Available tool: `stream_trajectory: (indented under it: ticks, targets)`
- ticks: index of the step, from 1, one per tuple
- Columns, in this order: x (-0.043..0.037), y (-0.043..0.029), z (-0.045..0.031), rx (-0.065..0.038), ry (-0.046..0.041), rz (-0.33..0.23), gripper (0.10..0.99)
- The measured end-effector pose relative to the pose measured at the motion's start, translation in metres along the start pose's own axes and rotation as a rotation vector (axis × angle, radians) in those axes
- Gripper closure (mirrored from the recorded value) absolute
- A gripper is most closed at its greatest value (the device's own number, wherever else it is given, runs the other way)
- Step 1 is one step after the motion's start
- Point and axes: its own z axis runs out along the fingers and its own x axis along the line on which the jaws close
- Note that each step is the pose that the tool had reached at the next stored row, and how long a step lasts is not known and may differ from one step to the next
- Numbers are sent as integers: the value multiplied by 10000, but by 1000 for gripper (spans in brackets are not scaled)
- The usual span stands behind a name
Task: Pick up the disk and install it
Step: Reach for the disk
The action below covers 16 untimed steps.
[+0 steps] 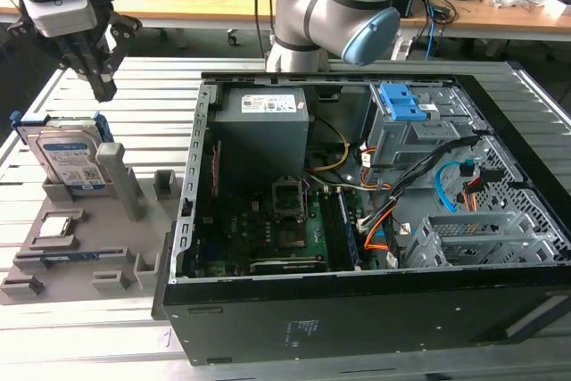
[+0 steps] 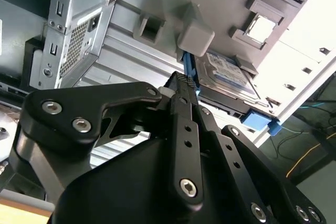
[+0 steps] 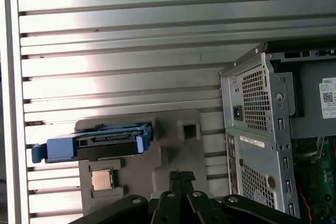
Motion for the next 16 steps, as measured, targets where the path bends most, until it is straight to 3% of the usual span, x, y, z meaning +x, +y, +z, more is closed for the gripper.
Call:
stream_trajectory:
  ticks: [16]
  targets:
    - [345, -26, -9, 0, -1, 0, 980]
